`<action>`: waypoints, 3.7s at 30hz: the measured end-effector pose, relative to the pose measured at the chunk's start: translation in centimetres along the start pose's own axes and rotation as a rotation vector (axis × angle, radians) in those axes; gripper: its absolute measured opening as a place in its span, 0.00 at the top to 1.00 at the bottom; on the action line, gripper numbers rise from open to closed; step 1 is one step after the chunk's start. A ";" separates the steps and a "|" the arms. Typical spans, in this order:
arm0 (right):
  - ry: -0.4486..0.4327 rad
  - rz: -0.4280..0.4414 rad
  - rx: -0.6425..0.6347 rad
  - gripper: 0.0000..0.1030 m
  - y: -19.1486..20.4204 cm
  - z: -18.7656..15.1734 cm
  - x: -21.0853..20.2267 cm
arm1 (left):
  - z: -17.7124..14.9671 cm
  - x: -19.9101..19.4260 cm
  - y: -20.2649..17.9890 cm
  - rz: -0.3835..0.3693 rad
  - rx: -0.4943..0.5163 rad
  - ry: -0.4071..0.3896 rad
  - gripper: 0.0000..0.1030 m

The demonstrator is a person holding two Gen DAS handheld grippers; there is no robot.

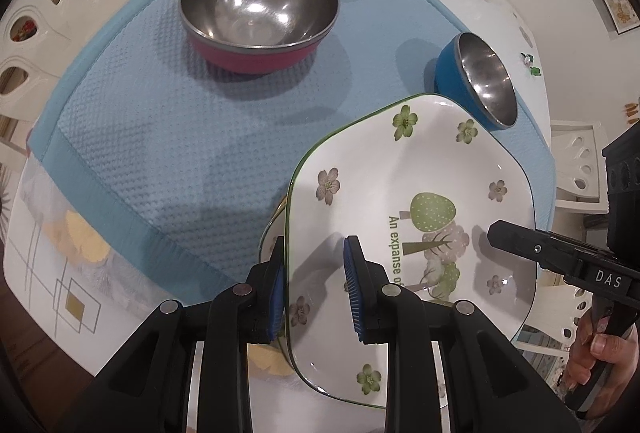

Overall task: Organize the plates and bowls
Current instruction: 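Lower the held forest plate onto the plate stack with the right gripper, then open the right gripper to release the plate and withdraw, then reach the right gripper to the pink-rimmed steel bowl rim and grasp it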

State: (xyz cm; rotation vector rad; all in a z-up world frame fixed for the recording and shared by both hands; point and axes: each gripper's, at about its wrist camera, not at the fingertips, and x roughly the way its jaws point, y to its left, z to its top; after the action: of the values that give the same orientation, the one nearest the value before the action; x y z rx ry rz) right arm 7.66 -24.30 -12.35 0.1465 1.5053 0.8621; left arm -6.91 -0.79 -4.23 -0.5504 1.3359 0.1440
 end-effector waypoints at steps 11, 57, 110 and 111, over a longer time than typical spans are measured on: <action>0.036 -0.011 0.006 0.71 0.4 -0.6 1.7 | -0.4 1.4 -1.0 0.030 0.003 0.010 0.78; 0.079 -0.061 0.105 0.68 -1.6 -1.8 2.3 | 0.6 2.6 -4.2 0.135 -0.077 0.031 0.67; -0.040 0.002 0.266 0.35 7.4 13.5 11.3 | 17.8 4.6 6.0 0.084 0.052 0.045 0.26; -0.037 -0.002 0.266 0.36 7.4 13.5 11.5 | 17.8 4.7 6.0 0.084 0.054 0.044 0.26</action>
State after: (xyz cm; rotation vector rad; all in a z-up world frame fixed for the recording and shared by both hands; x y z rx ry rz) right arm 15.01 -6.88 -15.65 0.3544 1.5803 0.6509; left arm 7.53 11.55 -8.22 -0.4541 1.4028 0.1647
